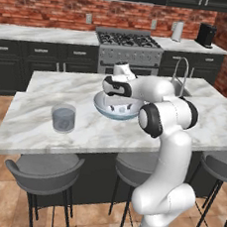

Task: There are four ice cubes in the ice bowl. Place two ice cubes in each glass of water.

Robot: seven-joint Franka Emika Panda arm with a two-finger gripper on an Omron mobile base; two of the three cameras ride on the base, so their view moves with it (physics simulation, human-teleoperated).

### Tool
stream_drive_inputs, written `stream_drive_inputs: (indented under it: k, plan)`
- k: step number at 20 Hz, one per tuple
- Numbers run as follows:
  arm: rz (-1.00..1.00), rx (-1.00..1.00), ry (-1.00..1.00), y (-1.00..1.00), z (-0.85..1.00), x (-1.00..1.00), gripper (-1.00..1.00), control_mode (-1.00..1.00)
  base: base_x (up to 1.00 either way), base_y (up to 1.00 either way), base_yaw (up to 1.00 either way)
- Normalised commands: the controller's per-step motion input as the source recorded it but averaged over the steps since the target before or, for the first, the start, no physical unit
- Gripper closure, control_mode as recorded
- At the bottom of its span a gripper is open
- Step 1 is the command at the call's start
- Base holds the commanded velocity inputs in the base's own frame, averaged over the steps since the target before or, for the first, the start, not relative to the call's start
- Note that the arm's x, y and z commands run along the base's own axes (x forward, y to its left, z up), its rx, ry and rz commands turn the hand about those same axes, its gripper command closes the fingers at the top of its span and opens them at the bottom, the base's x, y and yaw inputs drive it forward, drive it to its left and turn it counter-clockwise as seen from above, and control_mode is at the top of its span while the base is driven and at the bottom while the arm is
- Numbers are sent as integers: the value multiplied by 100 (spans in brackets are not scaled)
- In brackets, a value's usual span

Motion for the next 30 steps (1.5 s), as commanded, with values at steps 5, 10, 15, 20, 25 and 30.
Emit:
stream_drive_inputs:
  k: [5,10,15,20,25,30]
  plan:
    - [-6,0,-2,0,-1,9,-100,-100,0,0,0]
    - [-5,0,0,0,-12,0,-100,-100,0,0,0]
    - [-4,0,0,0,-15,0,-100,-100,0,0,0]
    - [-5,0,0,0,-27,0,-100,-100,0,0,0]
    - [-5,0,0,0,-45,-1,100,-100,0,0,0]
    - [-5,0,0,0,-42,-14,100,-100,0,0,0]
